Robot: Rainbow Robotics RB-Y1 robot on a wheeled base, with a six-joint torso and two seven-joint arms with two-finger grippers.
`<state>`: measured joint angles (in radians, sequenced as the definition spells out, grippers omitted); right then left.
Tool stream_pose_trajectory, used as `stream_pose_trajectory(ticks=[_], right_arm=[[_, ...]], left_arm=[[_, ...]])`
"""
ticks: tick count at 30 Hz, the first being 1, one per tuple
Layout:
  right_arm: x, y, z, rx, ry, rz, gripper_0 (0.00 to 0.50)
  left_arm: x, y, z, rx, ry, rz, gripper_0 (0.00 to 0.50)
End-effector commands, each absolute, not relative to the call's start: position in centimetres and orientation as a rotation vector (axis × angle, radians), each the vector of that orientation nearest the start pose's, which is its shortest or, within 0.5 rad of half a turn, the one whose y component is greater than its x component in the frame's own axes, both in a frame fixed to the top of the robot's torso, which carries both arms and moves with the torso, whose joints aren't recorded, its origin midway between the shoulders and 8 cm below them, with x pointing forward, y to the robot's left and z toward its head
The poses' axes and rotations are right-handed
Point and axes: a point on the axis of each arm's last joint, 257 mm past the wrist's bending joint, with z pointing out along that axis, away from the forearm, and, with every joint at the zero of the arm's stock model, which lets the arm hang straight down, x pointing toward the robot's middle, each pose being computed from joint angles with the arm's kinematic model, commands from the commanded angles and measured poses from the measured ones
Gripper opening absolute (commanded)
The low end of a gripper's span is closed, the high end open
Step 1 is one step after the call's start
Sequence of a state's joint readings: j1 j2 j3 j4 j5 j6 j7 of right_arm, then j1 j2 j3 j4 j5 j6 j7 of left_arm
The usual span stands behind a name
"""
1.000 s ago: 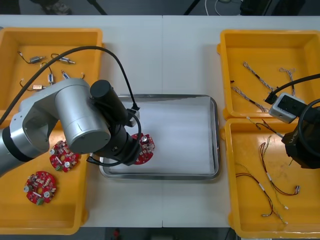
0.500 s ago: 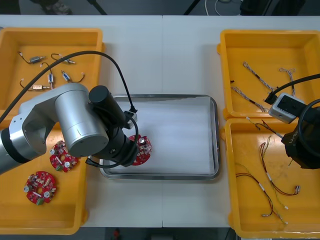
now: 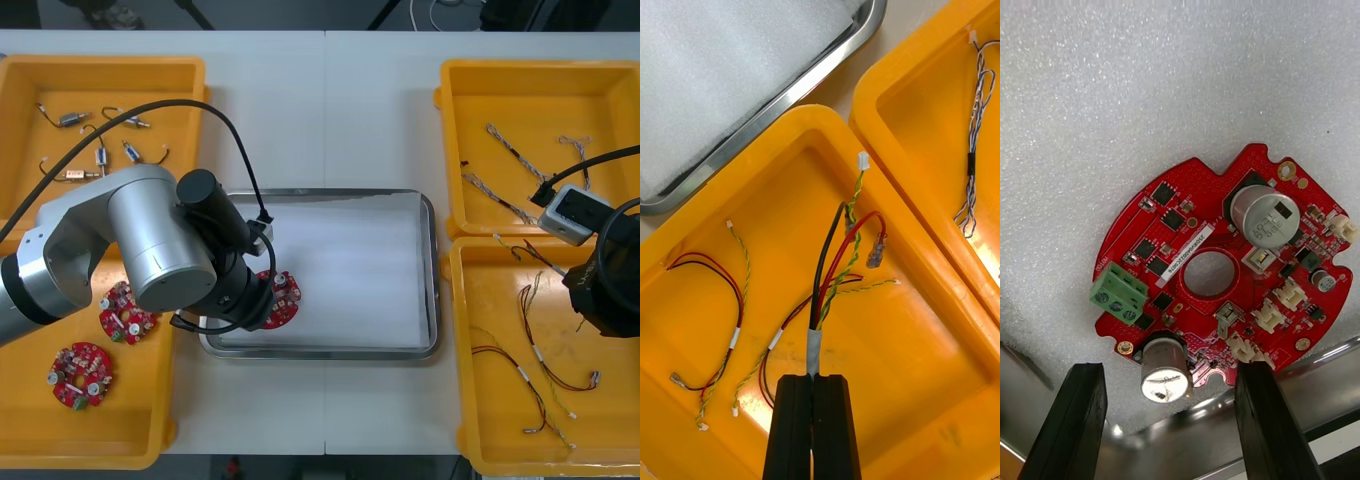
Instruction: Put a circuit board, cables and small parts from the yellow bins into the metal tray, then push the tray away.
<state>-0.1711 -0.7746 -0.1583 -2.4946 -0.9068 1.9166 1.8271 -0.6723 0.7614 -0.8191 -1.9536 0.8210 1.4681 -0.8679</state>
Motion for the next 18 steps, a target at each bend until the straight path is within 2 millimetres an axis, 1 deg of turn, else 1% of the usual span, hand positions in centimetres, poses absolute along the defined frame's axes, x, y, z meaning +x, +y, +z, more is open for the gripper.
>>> stream_pose_trajectory(ticks=[1,4,7,8,10,11,13,14,17,18], right_arm=[[34.8,-27.2,-13.6,-1.157,2.322,-0.250,0.000],[34.9,-27.3,-13.5,-1.158,2.319,-0.256,0.000],[35.0,-27.3,-13.0,-1.178,2.307,-0.267,0.000],[35.0,-27.3,-12.8,-1.182,2.303,-0.272,0.000],[35.0,-27.0,-12.4,-1.206,2.290,-0.271,0.000],[35.0,-27.0,-12.3,-1.209,2.287,-0.268,0.000],[35.0,-26.4,-12.0,-1.234,2.270,-0.251,0.000],[35.0,-26.3,-11.9,-1.237,2.266,-0.251,0.000],[35.1,-25.3,-11.4,-1.270,2.238,-0.234,0.000],[35.1,-24.7,-11.3,-1.296,2.225,-0.235,0.000]], left_arm=[[41.0,12.6,-26.7,0.623,2.702,-0.065,0.500],[40.8,12.4,-25.8,0.621,2.704,-0.069,0.500],[40.1,12.1,-23.8,0.609,2.730,-0.094,0.500],[40.0,12.0,-23.5,0.605,2.737,-0.099,0.500],[39.5,12.0,-21.9,0.592,2.752,-0.123,0.500],[39.5,11.9,-21.4,0.590,2.751,-0.128,0.500],[39.4,12.3,-19.9,0.578,2.755,-0.128,0.500],[39.3,12.4,-19.6,0.573,2.756,-0.127,0.500],[39.4,13.2,-17.7,0.537,2.754,-0.124,0.500],[39.5,13.5,-16.8,0.526,2.749,-0.124,0.500]])
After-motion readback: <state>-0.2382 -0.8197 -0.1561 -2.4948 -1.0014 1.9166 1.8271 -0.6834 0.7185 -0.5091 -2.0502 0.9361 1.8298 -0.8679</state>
